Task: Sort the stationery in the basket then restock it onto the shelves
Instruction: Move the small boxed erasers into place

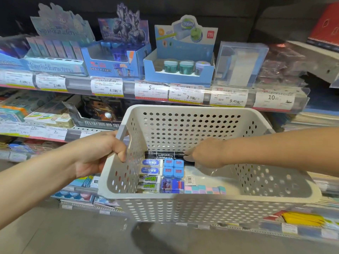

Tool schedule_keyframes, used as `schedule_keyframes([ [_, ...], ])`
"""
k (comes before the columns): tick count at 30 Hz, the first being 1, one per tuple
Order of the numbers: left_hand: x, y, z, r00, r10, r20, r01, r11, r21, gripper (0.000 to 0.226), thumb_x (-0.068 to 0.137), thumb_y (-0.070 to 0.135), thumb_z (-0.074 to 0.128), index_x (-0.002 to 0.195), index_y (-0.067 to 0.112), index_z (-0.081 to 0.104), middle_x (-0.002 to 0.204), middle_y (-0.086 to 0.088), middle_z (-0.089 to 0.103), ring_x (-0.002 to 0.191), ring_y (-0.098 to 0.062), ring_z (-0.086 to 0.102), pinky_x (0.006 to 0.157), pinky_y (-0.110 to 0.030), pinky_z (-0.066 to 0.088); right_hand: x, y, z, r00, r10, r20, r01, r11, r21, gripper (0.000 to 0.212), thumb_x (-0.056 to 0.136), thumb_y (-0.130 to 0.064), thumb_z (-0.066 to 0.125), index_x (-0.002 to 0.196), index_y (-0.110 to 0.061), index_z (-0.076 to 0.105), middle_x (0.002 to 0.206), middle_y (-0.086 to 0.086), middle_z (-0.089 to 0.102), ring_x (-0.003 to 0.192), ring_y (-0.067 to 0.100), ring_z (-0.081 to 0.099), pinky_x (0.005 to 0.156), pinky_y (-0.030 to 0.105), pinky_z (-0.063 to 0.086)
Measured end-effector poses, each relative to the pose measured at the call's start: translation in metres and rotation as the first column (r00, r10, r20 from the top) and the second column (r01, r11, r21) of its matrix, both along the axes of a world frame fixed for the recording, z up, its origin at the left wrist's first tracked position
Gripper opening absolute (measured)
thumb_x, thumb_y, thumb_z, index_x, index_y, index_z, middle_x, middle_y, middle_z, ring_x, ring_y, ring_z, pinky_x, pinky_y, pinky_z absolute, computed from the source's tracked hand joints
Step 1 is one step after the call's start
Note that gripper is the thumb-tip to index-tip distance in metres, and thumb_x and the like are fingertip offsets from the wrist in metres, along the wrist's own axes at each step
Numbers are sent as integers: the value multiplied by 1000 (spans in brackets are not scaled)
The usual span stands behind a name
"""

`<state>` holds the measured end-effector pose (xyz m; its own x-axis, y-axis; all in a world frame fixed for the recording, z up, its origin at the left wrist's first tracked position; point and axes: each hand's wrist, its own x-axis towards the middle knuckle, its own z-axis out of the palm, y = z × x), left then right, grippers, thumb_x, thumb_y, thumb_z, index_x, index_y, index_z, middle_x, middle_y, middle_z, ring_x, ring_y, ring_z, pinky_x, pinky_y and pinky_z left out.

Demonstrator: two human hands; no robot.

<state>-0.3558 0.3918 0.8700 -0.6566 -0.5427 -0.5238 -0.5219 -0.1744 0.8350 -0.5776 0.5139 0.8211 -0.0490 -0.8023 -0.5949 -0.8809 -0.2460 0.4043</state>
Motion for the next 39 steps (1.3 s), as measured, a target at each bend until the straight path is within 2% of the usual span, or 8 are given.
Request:
schedule_keyframes([
  [5,3,2,0,1000,-16,10,16,1000,25,68,42,-3,50,109,5,64,76,-22,65,59,-30,60,50,-30,52,4,7,3,996,-22,-88,33,992,123,70,96,1,31,152,-25,-1,160,-5,2,119,29,51,55,29,36],
  [9,5,1,-3,998,-45,35,45,999,8,84,28,-1,57,112,2,62,84,-24,62,70,-33,56,61,-32,46,4,12,4,993,-17,-121,44,972,229,74,94,2,34,152,-25,-5,160,-5,-4,124,29,47,72,32,42],
  [12,5,2,-2,996,-82,25,81,996,24,66,43,-4,50,107,3,64,80,-24,64,61,-32,61,54,-33,52,-2,17,-2,987,-11,-163,61,952,301,79,93,6,36,151,-25,-8,160,-2,-6,136,29,35,83,36,43],
  [16,7,4,0,997,-79,11,79,996,28,56,45,-4,48,96,7,66,68,-21,65,51,-29,62,48,-31,55,-4,23,-1,980,-98,-171,154,923,351,77,91,6,43,152,-17,4,153,10,27,119,27,47,72,27,42],
  [20,5,4,-1,998,-59,34,58,998,15,61,45,-4,49,103,6,65,81,-27,64,56,-32,63,50,-34,54,-5,15,-3,974,-225,-1,225,974,13,29,92,-16,50,119,-11,56,103,4,64,84,23,58,52,26,41],
  [27,0,1,-5,998,-52,36,52,999,12,64,45,-2,50,107,6,65,90,-30,65,70,-36,62,60,-39,55,6,-5,-19,966,-230,-114,233,972,13,9,74,-20,66,80,-17,62,65,-3,50,50,15,42,42,19,29],
  [34,0,4,-7,999,-50,9,49,999,11,64,46,-2,50,107,10,64,90,-33,67,67,-35,64,63,-38,56,-15,-2,-45,948,-218,-232,234,971,44,23,85,-25,59,104,-16,68,93,0,66,57,15,48,42,24,33],
  [39,1,5,-8,999,-38,15,38,999,12,69,46,-2,50,112,11,62,101,-37,64,77,-38,60,72,-40,49,-22,0,-47,923,-247,-295,309,933,185,14,88,-29,49,93,-19,58,74,0,53,59,17,44,59,27,39],
])
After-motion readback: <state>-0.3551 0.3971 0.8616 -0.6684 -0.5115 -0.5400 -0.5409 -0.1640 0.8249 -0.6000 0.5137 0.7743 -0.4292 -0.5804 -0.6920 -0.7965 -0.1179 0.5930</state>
